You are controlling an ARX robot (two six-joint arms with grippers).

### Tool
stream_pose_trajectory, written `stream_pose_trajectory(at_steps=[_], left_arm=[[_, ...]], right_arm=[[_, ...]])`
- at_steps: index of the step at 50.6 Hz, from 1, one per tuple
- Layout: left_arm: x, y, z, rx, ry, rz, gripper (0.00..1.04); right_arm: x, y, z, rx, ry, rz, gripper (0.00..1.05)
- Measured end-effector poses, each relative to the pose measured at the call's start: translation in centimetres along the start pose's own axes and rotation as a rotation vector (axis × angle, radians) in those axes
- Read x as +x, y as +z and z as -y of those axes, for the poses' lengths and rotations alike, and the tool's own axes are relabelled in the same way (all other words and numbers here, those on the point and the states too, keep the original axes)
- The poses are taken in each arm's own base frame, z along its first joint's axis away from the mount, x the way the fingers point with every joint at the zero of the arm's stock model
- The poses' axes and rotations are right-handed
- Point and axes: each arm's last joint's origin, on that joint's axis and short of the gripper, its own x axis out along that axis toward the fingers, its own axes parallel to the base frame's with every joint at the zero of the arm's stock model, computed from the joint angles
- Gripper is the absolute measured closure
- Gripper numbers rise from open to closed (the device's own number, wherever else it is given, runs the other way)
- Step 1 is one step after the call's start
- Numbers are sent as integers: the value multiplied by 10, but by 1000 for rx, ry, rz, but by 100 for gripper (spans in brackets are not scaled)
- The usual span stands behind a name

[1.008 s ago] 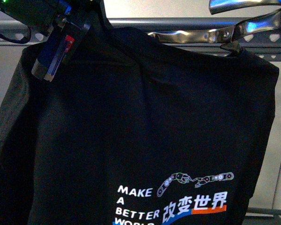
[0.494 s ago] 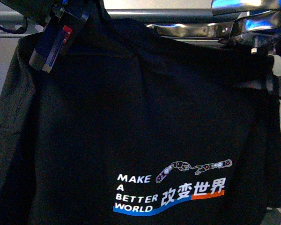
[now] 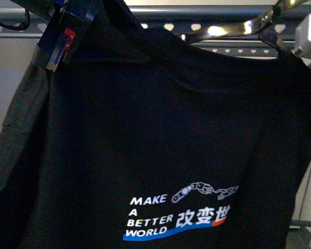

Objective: Hang clothes on hanger

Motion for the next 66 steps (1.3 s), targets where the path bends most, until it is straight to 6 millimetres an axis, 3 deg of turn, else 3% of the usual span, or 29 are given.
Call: stream_pose_trajectory(at_steps=[9, 12, 24, 31, 34, 42, 46, 49, 52, 58, 66], left_arm=[[0, 0, 0, 0, 0, 1, 45], [0, 0, 0, 0, 0, 1, 32], [0, 0, 0, 1, 0, 1, 5], [0, 0, 0, 2, 2, 3, 7], [5, -7, 0, -45, 90, 114, 6], [9, -25, 1, -407, 381, 270, 6], [-23, -16, -20, -588, 688, 518, 7], [-57, 1, -27, -779, 791, 665, 7], [-78, 15, -26, -896, 847, 739, 7], [-85, 24, -18, -1026, 875, 722, 7], [-63, 18, -4, -1209, 831, 573, 7]], right_arm=[[-23, -13, -14, 48, 71, -55, 99], [-33, -22, -26, 70, 131, -119, 99], [-45, -49, -57, 159, 265, -270, 100], [-52, -59, -65, 231, 276, -281, 101], [-56, -62, -66, 287, 270, -258, 101], [-74, -63, -63, 452, 229, -200, 101], [-93, -60, -60, 543, 189, -164, 101], [-110, -58, -59, 623, 156, -124, 101], [-125, -55, -56, 679, 116, -76, 101], [-143, -47, -45, 745, 21, -6, 101], [-156, -44, -30, 948, -85, 20, 101]])
